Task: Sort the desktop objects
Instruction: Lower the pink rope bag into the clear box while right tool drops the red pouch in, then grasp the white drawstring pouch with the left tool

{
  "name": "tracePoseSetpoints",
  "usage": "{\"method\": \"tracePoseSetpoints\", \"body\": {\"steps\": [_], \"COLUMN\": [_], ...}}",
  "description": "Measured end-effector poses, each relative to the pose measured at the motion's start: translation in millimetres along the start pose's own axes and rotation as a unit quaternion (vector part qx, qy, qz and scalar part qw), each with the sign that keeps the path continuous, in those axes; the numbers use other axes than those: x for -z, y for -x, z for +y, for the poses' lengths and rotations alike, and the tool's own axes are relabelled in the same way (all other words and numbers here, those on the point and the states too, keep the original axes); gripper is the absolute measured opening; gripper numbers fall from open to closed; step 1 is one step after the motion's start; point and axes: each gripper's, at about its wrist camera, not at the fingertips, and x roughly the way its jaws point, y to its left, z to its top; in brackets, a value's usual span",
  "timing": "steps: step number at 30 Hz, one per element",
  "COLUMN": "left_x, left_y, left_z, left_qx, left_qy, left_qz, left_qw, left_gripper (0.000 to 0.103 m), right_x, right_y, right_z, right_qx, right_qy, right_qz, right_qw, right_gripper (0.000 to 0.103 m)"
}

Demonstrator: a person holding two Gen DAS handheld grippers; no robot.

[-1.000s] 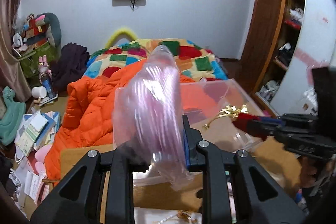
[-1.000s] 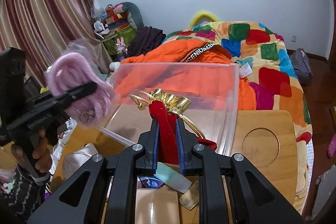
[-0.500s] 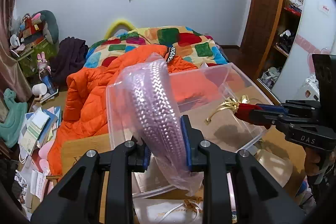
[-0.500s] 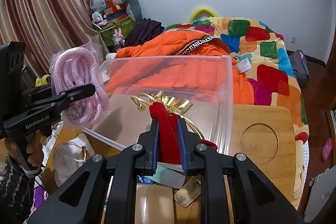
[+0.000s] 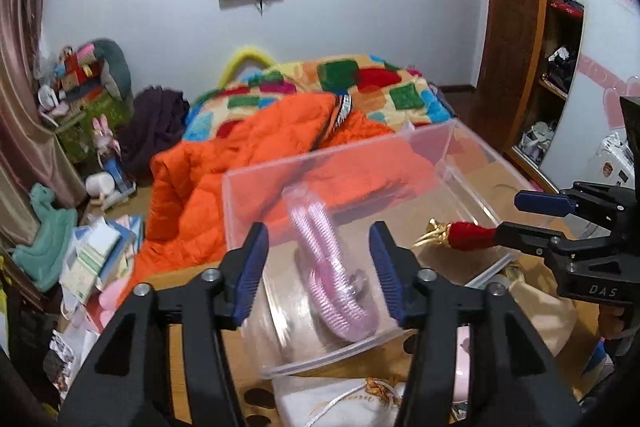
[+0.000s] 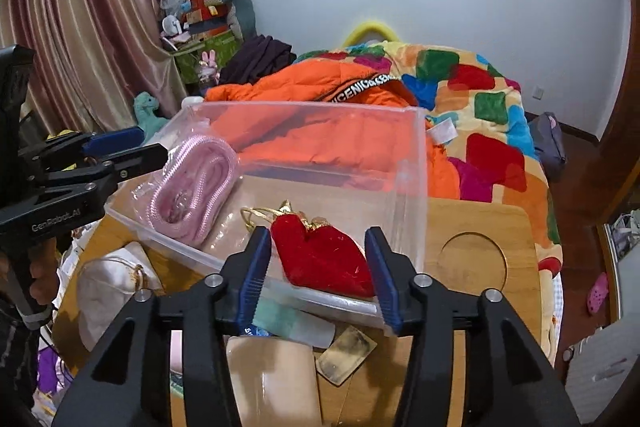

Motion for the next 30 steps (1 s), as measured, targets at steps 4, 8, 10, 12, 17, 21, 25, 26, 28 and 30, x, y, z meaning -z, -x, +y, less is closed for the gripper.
{"method": "tracePoseSetpoints", "body": {"steps": [4,8,10,12,17,21,25,26,28,30], "left_x": [-3,0,4,8,26,41,56,60,68,76], "left_y": [22,41,50,57,75,85,86,84,82,82], "left_z": [0,-5,-7,-8,-2,10,20,20,20,18], "left_qx": [-0.016,-0.041,-0.047,-0.050,-0.062,-0.051,-0.037,-0.040,-0.049,-0.053], "left_qy": [-0.006,-0.018,-0.020,-0.018,0.002,0.048,0.086,0.090,0.095,0.097], "left_qz": [-0.028,-0.052,-0.059,-0.063,-0.075,-0.083,-0.064,-0.058,-0.048,-0.043], "left_qw": [0.9994,0.9977,0.9969,0.9966,0.9952,0.9941,0.9936,0.9935,0.9931,0.9930], "left_gripper": [0.076,0.094,0.096,0.098,0.099,0.101,0.101,0.101,0.101,0.101], "right_x": [-2,-1,1,4,20,39,69,73,74,74], "right_y": [16,35,43,53,85,118,137,137,130,119], "right_z": [0,0,4,9,22,28,28,27,28,25], "right_qx": [0.008,0.010,0.021,0.031,0.051,0.054,-0.001,-0.006,0.006,0.011], "right_qy": [-0.004,-0.014,-0.009,0.000,0.011,-0.001,-0.004,-0.008,-0.018,-0.033], "right_qz": [-0.019,-0.024,-0.028,-0.039,-0.097,-0.179,-0.274,-0.280,-0.253,-0.217], "right_qw": [1.000,1.000,0.999,0.999,0.994,0.982,0.962,0.960,0.967,0.976], "right_gripper": [0.061,0.080,0.080,0.082,0.089,0.103,0.103,0.103,0.103,0.103]}}
